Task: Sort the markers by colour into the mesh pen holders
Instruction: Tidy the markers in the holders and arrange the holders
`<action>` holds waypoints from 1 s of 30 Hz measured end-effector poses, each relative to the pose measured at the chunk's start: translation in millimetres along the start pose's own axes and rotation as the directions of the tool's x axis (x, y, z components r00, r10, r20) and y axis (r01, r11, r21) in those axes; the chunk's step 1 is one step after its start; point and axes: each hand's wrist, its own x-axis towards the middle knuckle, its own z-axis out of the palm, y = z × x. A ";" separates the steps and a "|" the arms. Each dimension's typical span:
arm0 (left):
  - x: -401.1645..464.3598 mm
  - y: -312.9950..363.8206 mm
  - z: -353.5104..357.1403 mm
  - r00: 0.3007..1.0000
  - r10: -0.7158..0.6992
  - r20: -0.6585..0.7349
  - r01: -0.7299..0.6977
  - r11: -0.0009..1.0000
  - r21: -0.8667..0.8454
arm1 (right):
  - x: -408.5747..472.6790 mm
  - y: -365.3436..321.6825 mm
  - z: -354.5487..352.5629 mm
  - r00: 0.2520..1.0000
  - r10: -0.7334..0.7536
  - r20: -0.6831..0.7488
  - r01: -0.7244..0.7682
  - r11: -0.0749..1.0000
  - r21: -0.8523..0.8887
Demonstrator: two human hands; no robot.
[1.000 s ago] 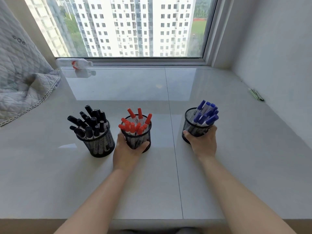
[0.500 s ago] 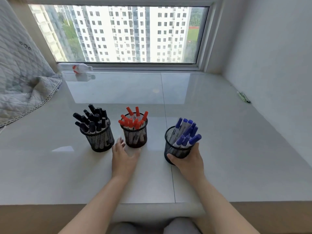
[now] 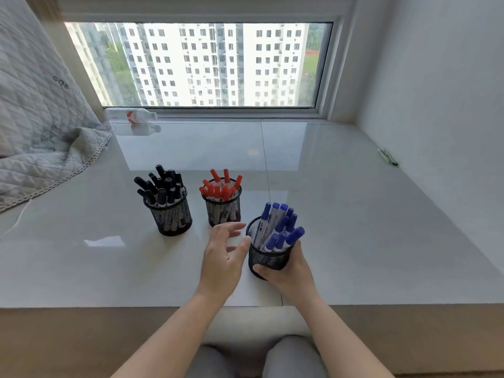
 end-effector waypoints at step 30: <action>112.5 55.9 23.7 0.779 -0.155 0.607 -0.269 0.792 0.547 | 86.6 -86.3 -75.6 0.967 0.088 0.239 0.058 0.838 -0.542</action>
